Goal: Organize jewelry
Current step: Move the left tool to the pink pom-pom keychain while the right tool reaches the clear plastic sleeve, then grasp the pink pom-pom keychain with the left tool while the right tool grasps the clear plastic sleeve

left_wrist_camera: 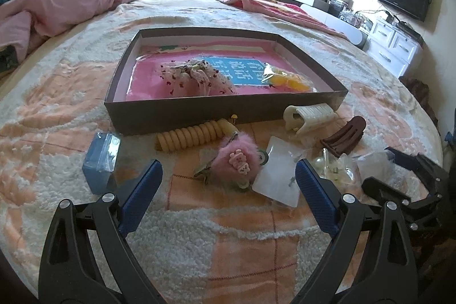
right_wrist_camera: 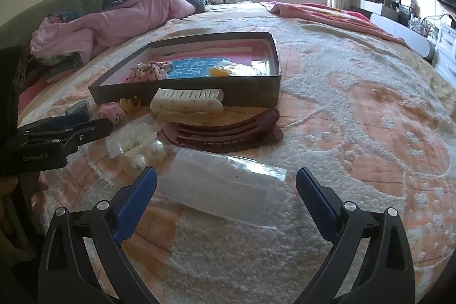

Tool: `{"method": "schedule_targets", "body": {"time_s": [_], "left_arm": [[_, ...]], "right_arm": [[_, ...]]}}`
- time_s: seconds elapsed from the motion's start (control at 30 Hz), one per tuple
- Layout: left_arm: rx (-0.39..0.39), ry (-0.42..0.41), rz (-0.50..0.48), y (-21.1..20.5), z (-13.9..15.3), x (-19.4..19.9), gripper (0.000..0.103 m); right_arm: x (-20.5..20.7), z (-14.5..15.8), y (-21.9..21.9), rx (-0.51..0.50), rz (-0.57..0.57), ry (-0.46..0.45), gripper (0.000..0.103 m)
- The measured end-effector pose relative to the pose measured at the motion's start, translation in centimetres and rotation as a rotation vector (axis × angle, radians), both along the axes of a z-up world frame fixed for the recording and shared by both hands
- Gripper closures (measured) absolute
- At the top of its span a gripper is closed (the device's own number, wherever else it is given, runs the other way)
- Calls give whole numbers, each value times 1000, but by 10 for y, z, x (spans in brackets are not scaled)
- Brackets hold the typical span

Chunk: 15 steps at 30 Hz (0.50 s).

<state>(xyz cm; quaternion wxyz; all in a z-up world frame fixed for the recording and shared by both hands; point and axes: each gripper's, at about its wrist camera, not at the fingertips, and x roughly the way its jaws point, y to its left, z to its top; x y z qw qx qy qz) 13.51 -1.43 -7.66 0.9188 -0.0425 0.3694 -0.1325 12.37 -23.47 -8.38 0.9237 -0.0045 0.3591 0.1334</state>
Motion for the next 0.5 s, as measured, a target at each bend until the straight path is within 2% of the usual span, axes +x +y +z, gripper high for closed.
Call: {"method": "schedule_targets", "body": {"time_s": [0.23,0.3,0.4,0.5], "left_arm": [[-47,23,0,3,-4,12,32],[-58,28,-5,4,-6,14,39],[-72,38,-17,4,-8,17,51],[-72,48,-32,2,-10,19,53]], "right_arm": [[5,-8,6,-10,7,9,8],[4,-9,6,-11,9,5,9],[4,-10,6,-16,8,-1,16],[4,-10,4,-8,-2,-6,23]]}}
